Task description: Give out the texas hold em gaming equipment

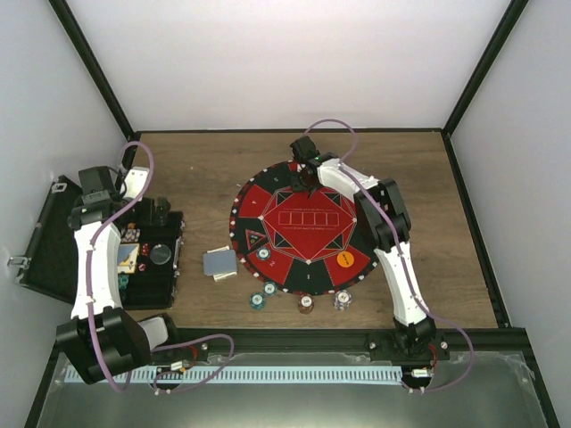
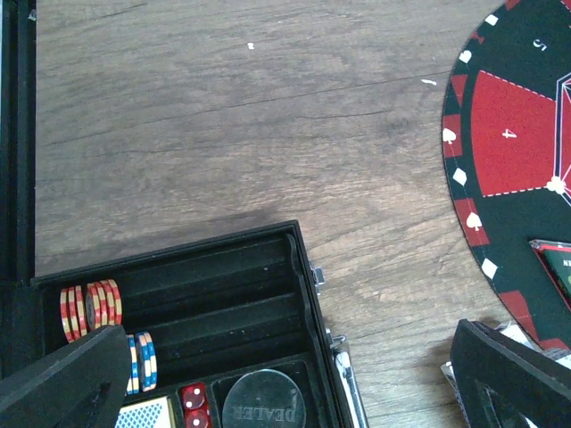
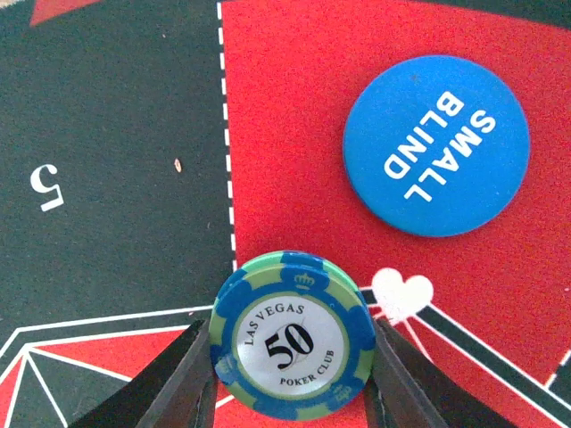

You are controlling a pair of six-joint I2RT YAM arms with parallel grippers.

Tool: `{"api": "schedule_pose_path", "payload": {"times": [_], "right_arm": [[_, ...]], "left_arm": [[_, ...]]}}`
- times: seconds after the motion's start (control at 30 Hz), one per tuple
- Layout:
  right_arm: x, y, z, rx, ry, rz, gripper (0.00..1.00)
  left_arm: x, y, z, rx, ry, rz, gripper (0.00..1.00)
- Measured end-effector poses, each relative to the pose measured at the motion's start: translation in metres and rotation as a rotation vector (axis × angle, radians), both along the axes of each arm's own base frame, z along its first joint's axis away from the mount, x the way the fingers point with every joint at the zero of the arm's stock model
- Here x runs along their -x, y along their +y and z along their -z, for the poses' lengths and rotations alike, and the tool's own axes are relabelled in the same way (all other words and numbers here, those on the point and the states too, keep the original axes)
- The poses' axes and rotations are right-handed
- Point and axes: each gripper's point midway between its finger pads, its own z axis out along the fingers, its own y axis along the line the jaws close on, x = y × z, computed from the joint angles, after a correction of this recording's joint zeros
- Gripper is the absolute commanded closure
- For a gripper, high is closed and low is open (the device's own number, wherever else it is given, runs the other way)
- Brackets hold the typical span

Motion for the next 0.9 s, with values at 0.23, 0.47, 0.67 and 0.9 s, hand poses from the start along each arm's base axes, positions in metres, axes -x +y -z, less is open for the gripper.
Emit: {"api": "schedule_pose_path", "payload": {"times": [0.23, 0.47, 0.67, 0.9], "right_arm": [[-0.001, 0.001, 0.000, 0.001, 0.002, -0.002, 0.41], [0.000, 0.002, -0.010, 0.012, 0.003, -0.019, 0.23], [0.036, 0.009, -0.056, 0.022, -0.044, -0.058, 0.20], [0.208, 0.101, -0.119, -0.051, -0.138, -0.365, 0.18]], "left_arm": [[-0.001, 0.000, -0.001, -0.004, -0.007, 0.001, 0.00], [-0.003, 0.001, 0.003, 0.001, 0.006, 0.001, 0.00], [-0.002, 0.001, 0.005, 0.007, 0.014, -0.005, 0.00], [0.002, 0.001, 0.002, 0.003, 0.008, -0.012, 0.00]]}}
